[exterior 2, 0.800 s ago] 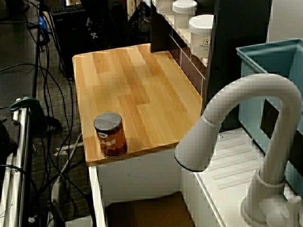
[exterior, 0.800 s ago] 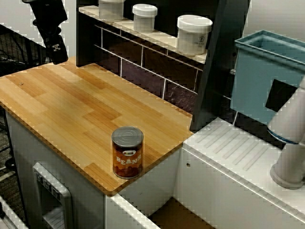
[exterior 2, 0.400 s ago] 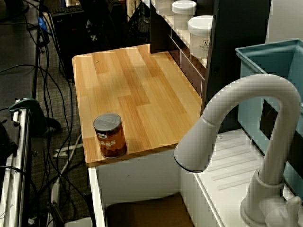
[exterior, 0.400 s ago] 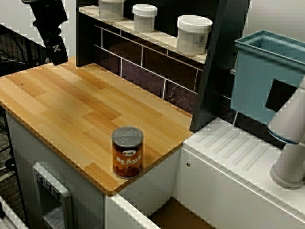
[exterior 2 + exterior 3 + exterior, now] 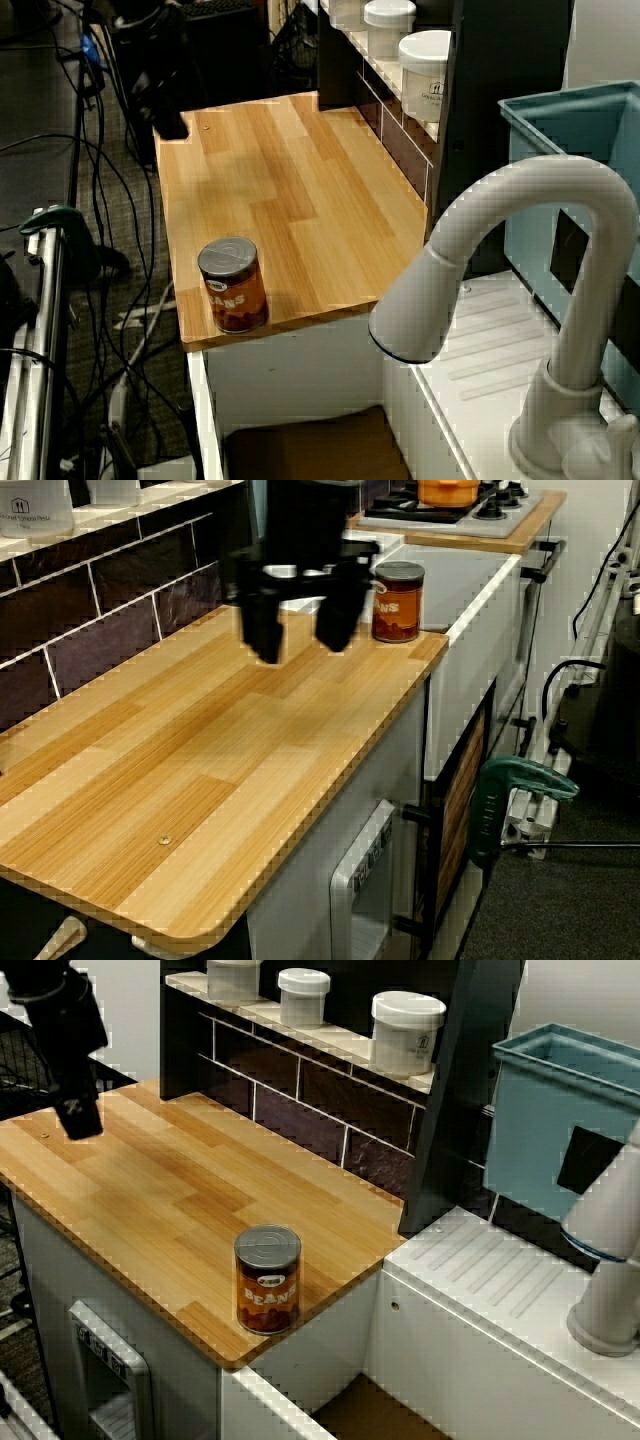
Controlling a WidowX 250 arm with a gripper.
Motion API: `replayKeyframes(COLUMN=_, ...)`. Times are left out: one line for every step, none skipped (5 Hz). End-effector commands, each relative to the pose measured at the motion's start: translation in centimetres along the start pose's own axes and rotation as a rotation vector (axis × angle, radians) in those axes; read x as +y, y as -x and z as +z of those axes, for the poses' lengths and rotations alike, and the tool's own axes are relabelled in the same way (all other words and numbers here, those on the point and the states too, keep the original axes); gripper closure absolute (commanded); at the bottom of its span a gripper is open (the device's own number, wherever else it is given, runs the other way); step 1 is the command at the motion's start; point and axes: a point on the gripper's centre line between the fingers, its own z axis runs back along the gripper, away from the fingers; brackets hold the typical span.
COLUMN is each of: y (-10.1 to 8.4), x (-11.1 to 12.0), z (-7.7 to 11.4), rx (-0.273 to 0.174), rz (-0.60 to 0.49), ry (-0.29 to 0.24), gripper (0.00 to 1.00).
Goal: Push into sink
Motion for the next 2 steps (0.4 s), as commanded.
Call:
replayKeyframes(y=-2.7, x=-6.9, z=0.3, rx=-0.07, rz=-0.327, ry=0.022, gripper=0.0)
replayKeyframes(y=-5.0, x=-9.7, z=-1.2, rx=-0.038, rz=-0.413, ry=0.063, gripper=0.0)
